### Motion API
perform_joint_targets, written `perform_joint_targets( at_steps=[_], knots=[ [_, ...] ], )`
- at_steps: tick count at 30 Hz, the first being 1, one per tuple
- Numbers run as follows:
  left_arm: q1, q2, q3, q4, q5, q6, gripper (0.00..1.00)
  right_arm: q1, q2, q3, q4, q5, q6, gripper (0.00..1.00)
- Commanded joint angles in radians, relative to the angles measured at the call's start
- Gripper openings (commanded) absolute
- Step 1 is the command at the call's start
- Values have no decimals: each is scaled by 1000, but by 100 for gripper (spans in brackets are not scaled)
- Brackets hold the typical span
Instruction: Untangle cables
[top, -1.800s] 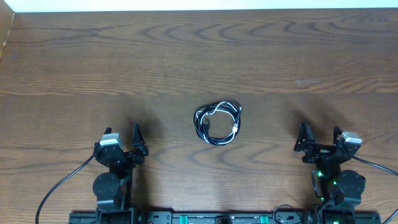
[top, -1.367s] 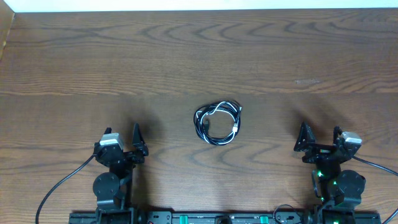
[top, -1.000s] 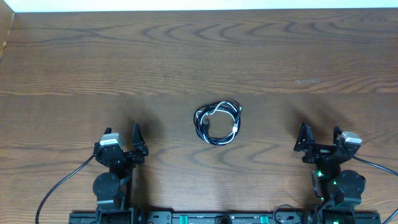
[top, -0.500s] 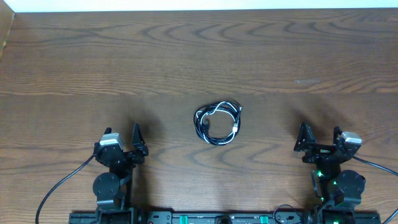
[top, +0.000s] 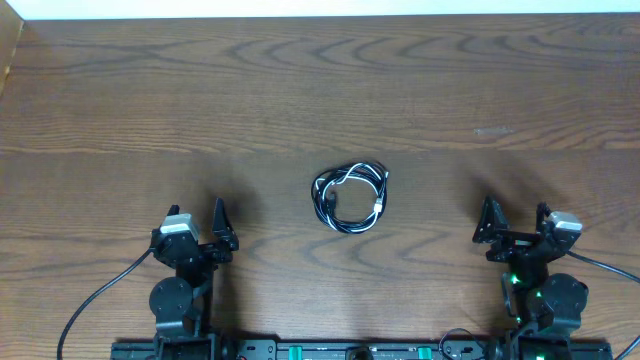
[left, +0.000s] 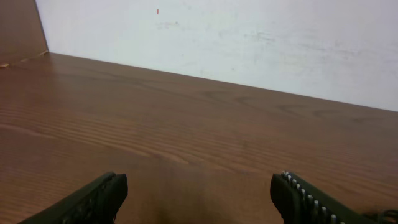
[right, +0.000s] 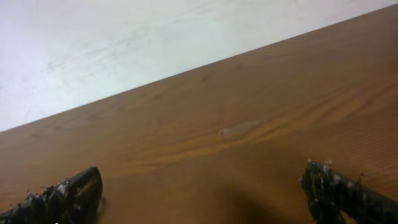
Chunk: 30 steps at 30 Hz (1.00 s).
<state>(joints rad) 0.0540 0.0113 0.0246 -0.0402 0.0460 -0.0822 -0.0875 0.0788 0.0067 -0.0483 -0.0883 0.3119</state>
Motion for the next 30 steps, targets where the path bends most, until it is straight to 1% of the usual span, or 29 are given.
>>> perform_joint_targets(
  at_steps=[1, 5, 8, 10, 11, 12, 13, 15, 17, 19, 22, 24, 25, 26, 27, 28, 29, 30],
  knots=[
    [-5, 0, -21, -30, -32, -10, 79, -3, -2, -1, 33, 15, 13, 99],
    [-5, 0, -21, -30, -32, -10, 79, -3, -2, -1, -15, 15, 13, 99],
    [-5, 0, -21, -30, -14, -14, 79, -3, -2, -1, -5, 14, 17, 99],
    [-5, 0, -21, -11, 68, -21, 79, -4, -2, -1, -11, 38, 5, 99],
    [-5, 0, -21, 4, 140, -21, 79, -4, -2, -1, 4, 107, 4, 99],
    [-5, 0, -21, 12, 171, -25, 79, -4, -2, -1, 13, 109, 11, 99],
    [-5, 0, -20, 18, 189, -48, 79, -4, -2, -1, 27, 82, 26, 99],
    [-5, 8, -17, 24, 215, -132, 79, -4, -2, -1, 66, -37, 32, 99],
    [-5, 52, 5, 19, 283, -188, 79, -4, -2, 5, 86, -128, 32, 99],
    [-5, 102, 37, 19, 342, -201, 79, -3, -2, 23, 81, -161, 32, 99],
    [-5, 217, 132, 9, 410, -201, 79, -2, 12, 76, 68, -216, 32, 99],
    [-5, 329, 246, -35, 418, -200, 79, -2, 54, 152, 37, -246, 31, 99],
    [-5, 424, 351, -86, 425, -200, 79, -2, 106, 219, 20, -267, 27, 99],
    [-5, 484, 419, -115, 447, -200, 79, -2, 143, 259, 11, -279, 23, 99],
    [-5, 575, 523, -155, 497, -201, 79, -2, 226, 349, -16, -301, 8, 99],
    [-5, 614, 572, -174, 520, -201, 79, -2, 267, 392, -34, -313, -1, 99],
    [-5, 686, 666, -212, 575, -201, 79, -2, 383, 514, -108, -345, -6, 99],
    [-5, 718, 712, -230, 608, -201, 79, -2, 455, 588, -158, -374, -6, 99]
  ],
)
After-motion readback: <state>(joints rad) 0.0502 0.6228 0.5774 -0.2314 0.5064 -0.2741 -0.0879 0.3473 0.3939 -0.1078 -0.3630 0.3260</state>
